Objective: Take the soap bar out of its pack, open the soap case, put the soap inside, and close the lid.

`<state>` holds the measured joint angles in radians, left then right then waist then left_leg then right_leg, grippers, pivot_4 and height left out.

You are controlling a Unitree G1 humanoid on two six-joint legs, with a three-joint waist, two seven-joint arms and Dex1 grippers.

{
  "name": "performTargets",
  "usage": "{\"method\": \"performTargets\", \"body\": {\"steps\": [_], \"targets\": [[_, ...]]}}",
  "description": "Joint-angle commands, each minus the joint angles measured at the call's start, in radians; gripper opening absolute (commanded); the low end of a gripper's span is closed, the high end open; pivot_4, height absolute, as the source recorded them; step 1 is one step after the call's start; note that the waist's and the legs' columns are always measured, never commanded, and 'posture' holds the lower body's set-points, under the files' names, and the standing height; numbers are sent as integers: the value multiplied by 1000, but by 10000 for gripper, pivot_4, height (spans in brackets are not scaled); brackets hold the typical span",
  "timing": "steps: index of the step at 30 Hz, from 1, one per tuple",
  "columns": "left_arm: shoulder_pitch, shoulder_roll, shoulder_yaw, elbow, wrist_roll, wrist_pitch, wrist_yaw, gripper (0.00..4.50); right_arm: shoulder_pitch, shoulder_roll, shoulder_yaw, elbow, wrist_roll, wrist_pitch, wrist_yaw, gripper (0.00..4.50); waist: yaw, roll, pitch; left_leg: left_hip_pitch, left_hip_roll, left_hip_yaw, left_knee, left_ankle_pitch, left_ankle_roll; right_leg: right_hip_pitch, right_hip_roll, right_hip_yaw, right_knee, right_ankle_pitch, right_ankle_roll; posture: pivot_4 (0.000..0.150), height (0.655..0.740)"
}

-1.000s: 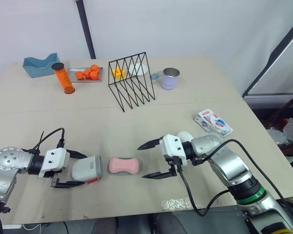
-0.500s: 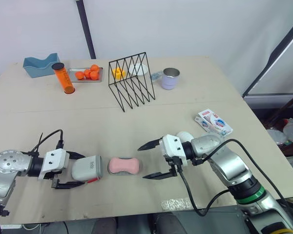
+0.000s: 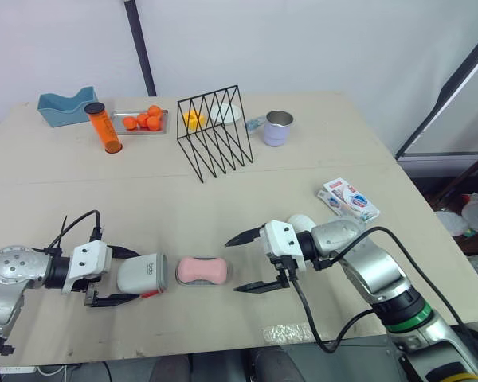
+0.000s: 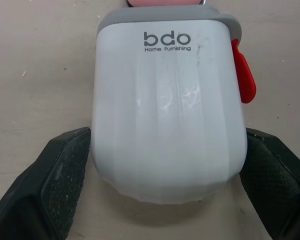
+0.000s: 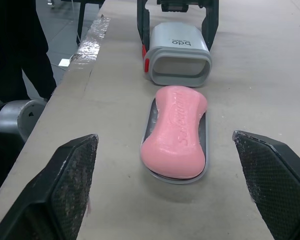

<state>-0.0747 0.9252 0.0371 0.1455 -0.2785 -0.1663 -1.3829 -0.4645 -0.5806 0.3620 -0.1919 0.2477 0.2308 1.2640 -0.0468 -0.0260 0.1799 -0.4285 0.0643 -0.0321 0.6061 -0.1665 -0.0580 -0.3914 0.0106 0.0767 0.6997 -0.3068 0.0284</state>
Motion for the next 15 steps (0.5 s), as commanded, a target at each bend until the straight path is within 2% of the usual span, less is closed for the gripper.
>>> {"method": "performTargets", "body": {"steps": [1, 3, 10, 15], "targets": [[2, 18, 25, -17, -8, -5, 1, 39825, -14, 3, 2, -10, 2, -10, 8, 45000, 0, 0, 0, 0, 0, 0, 0, 0, 0, 0, 0, 0, 0, 0, 0, 1500, 7400], [2, 18, 25, -16, -7, -7, 1, 35023, -14, 2, 2, -10, 1, -11, 7, 45000, 0, 0, 0, 0, 0, 0, 0, 0, 0, 0, 0, 0, 0, 0, 0, 1500, 7400], [2, 19, 24, -13, -3, -15, 1, 34661, -10, 0, 3, -11, 1, -10, 8, 45000, 0, 0, 0, 0, 0, 0, 0, 0, 0, 0, 0, 0, 0, 0, 0, 1500, 7400], [3, 22, 34, -14, -11, -22, -4, 34661, -33, 8, 25, -57, -23, 108, -49, 45000, 0, 0, 0, 0, 0, 0, 0, 0, 0, 0, 0, 0, 0, 0, 0, 1500, 7400]]}}
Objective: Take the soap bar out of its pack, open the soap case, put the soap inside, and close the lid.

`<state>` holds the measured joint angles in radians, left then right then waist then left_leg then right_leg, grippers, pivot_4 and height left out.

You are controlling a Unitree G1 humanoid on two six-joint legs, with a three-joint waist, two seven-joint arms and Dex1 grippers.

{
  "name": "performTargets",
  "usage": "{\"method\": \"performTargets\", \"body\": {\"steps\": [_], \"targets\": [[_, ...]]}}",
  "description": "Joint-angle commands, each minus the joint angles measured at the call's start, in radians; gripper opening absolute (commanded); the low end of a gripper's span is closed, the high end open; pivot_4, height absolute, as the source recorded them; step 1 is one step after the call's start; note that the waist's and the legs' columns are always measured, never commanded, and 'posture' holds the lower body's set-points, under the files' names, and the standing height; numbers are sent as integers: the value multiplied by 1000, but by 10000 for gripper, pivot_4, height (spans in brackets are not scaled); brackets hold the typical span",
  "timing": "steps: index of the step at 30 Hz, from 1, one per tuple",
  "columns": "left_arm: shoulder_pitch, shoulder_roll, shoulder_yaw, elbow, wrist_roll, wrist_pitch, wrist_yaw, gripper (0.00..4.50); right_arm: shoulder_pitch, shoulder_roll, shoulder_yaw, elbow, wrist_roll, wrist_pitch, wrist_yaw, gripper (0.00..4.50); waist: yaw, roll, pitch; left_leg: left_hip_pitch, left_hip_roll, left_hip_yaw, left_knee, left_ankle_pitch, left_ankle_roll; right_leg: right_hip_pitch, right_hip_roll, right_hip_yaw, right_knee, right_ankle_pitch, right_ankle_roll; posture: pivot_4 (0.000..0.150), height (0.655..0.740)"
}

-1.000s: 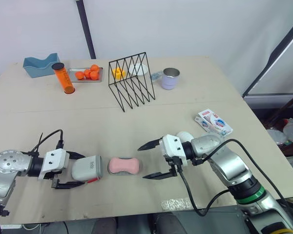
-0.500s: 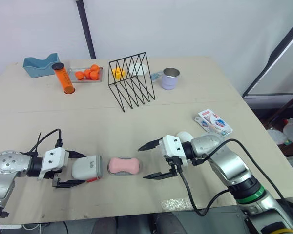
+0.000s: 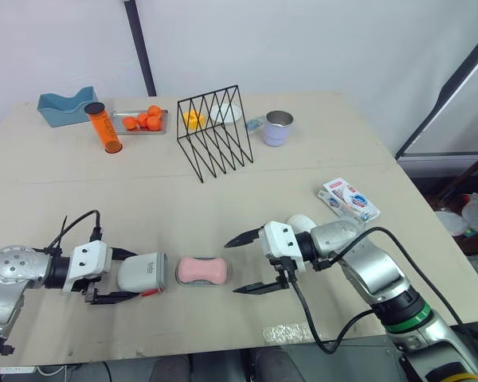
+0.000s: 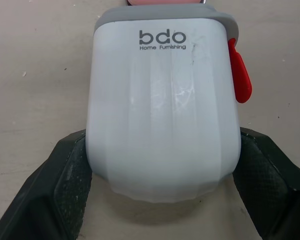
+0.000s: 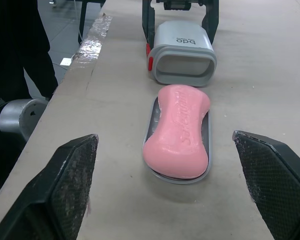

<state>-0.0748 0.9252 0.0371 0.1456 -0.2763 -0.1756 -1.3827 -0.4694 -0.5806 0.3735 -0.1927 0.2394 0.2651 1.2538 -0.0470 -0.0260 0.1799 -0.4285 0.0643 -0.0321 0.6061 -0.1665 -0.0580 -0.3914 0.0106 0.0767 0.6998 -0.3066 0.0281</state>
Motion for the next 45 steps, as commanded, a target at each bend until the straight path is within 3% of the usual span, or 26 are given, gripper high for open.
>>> {"method": "performTargets", "body": {"steps": [1, 15, 28, 45], "targets": [[3, 24, 35, -14, -16, -14, -7, 34661, -32, 11, 23, -75, -18, 102, -51, 45000, 0, 0, 0, 0, 0, 0, 0, 0, 0, 0, 0, 0, 0, 0, 0, 1500, 7400], [-11, 34, 28, -18, -29, -28, -52, 34661, -119, 87, 167, -105, -159, 303, -188, 45000, -1, 0, 0, 0, 0, 0, 0, 0, 0, -1, 0, 0, 0, 0, 0, 1500, 7400], [-11, 38, 26, -25, -37, -20, -62, 34661, -169, 112, 240, -138, -194, 509, -229, 45000, 0, 0, 0, 0, 0, 0, 0, 0, 0, -1, 0, 0, 0, 0, 0, 1500, 7400], [-28, 24, 14, -15, -28, -24, -64, 34661, -149, 169, 304, -110, -208, 587, -322, 45000, -1, -1, 0, -1, 0, 0, 0, 0, 0, -1, 0, 0, 0, 0, 0, 1500, 7400]]}}
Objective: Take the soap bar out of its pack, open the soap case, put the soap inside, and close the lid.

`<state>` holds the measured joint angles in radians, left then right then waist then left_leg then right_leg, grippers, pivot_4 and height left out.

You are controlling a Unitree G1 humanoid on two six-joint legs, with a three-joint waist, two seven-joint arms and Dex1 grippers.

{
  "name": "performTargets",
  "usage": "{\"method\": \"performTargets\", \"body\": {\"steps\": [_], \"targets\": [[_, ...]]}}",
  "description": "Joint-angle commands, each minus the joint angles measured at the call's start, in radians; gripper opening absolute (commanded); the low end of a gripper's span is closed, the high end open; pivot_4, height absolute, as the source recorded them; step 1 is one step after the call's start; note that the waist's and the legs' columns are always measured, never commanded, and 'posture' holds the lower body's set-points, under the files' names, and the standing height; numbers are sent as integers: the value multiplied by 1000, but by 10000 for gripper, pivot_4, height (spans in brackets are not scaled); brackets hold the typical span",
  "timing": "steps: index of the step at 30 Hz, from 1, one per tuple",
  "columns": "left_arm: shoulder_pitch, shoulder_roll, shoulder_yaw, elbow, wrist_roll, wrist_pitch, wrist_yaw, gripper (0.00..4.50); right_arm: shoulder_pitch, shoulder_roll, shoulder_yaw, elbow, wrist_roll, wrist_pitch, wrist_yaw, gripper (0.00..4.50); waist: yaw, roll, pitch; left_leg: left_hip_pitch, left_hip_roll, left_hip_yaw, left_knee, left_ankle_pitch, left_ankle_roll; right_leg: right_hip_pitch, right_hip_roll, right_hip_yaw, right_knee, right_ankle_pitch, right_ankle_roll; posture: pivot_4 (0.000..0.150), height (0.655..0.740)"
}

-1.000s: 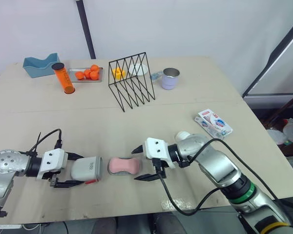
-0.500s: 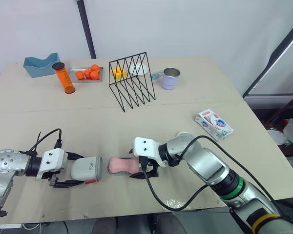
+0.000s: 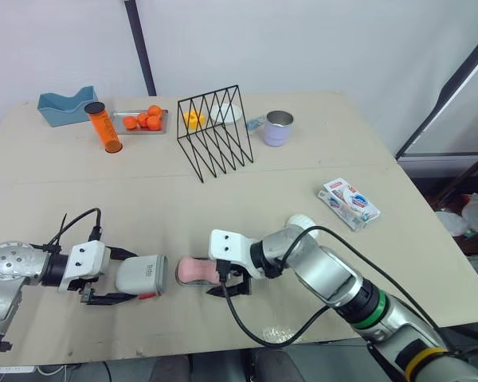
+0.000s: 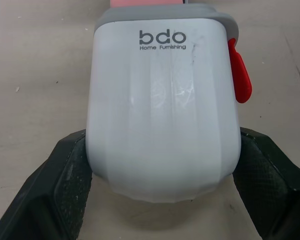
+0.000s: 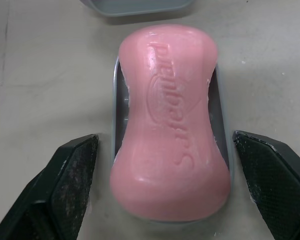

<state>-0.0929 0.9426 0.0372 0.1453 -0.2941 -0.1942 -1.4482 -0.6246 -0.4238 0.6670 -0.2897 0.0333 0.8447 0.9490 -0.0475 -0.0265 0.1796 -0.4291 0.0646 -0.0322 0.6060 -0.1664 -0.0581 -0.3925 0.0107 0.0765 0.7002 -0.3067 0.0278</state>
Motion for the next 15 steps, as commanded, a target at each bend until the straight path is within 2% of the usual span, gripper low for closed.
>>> {"method": "performTargets", "body": {"steps": [1, 2, 3, 5, 7, 8, 15], "targets": [[-10, 6, 14, -15, -10, -5, 2, 34661, 8, 13, 14, -9, -3, 8, -21, 45000, 0, 0, 0, 0, 0, 0, 0, 0, 0, 0, 0, 0, 0, 0, 0, 1500, 7400], [-9, 5, 14, -18, -11, -4, 3, 34661, 10, 13, 17, -6, -5, 8, -24, 45000, 0, 0, 0, 0, 0, 0, 0, 0, 0, 0, 0, 0, 0, 0, 0, 1500, 7400], [-8, 5, 14, -20, -11, -3, 3, 34661, 12, 12, 21, -5, -6, 10, -27, 39678, 0, 0, 0, 0, 0, 0, 0, 0, 0, 0, 0, 0, 0, 0, 0, 1500, 7400], [-7, 5, 14, -21, -12, -3, 4, 34661, 17, 10, 27, -5, -6, 12, -31, 34411, 0, 0, 0, 0, 0, 0, 0, 0, 0, 0, 0, 0, 0, 0, 0, 1500, 7400], [-7, 5, 14, -21, -12, -3, 4, 34661, 22, 7, 31, -4, -7, 11, -36, 27205, 0, -1, -1, 0, 0, 0, 0, 0, 0, 0, 0, 0, 0, 0, 0, 1500, 7400], [-7, 5, 14, -20, -12, -4, 4, 34661, 25, 6, 32, -4, -7, 8, -38, 25605, -1, -1, -1, 1, 0, 0, 0, 0, 0, 0, 0, 0, 0, 0, 0, 1500, 7400], [-10, 1, 8, -37, -13, 6, 10, 34661, 32, -19, 7, -15, 0, -18, -31, 25438, -1, -2, -1, 1, 1, 0, 0, 0, 0, 1, 1, 0, 0, 0, 0, 1500, 7400]]}}
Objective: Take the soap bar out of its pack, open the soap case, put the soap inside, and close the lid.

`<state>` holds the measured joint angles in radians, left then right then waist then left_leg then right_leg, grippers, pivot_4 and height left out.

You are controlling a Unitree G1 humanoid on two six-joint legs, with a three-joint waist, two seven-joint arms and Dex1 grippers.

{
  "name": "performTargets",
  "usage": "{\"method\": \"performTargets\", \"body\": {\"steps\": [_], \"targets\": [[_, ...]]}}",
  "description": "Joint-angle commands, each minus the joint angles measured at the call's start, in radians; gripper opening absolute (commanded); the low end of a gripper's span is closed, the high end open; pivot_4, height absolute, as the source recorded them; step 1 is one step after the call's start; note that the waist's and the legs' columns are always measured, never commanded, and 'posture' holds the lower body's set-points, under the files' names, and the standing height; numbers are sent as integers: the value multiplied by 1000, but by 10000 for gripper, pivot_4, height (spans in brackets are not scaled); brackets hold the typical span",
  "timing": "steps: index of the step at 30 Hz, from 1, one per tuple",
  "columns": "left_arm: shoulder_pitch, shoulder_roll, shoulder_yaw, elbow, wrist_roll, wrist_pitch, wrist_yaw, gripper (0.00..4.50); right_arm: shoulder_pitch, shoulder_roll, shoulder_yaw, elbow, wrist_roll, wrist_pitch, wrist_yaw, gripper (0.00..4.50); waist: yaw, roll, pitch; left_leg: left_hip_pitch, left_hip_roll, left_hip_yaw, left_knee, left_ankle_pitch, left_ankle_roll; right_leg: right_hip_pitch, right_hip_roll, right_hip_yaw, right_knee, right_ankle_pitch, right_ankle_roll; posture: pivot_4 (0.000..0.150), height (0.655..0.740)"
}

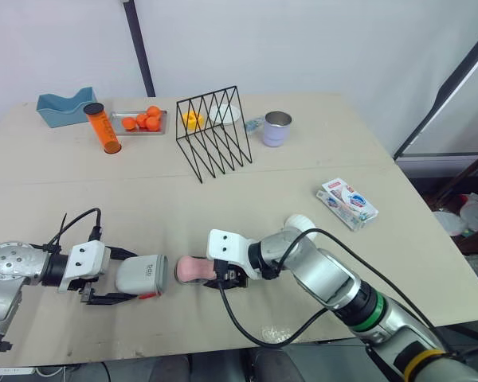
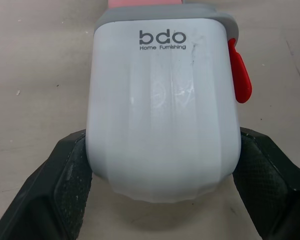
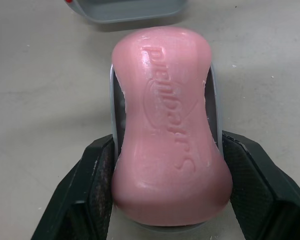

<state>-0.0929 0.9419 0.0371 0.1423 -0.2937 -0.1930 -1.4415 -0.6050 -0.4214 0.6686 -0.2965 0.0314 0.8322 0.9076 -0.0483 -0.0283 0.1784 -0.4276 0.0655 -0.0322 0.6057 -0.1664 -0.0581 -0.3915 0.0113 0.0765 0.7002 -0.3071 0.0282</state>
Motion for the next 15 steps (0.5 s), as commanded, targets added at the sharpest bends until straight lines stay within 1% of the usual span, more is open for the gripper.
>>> {"method": "performTargets", "body": {"steps": [1, 3, 9, 15], "targets": [[-12, 0, 5, -40, -14, 8, 4, 34661, 10, -33, -7, -12, 9, -11, 21, 25438, 0, 0, 0, 0, 0, 0, 0, 0, 0, 0, 0, 0, 0, 0, 0, 1500, 7400], [-15, -3, 1, -52, -14, 17, 4, 34661, 3, -61, -31, -19, 21, -30, 44, 25438, 2, 0, 0, -1, 0, 0, 0, 0, 0, 0, 0, 0, 0, 0, 0, 1500, 7400], [-52, -39, -33, -91, -9, 59, 25, 34661, -25, -201, -103, -26, 56, -127, 158, 25438, 7, 0, 0, -2, -1, 0, 1, 0, 0, 0, -1, -1, -1, 0, 0, 1500, 7400], [-96, -87, -84, -89, 18, 66, 45, 34661, -47, -257, -128, -16, 63, -157, 220, 25438, -3, 0, 1, -1, 0, 0, 0, 0, 0, -1, 1, 0, 0, 0, 0, 1500, 7400]]}}
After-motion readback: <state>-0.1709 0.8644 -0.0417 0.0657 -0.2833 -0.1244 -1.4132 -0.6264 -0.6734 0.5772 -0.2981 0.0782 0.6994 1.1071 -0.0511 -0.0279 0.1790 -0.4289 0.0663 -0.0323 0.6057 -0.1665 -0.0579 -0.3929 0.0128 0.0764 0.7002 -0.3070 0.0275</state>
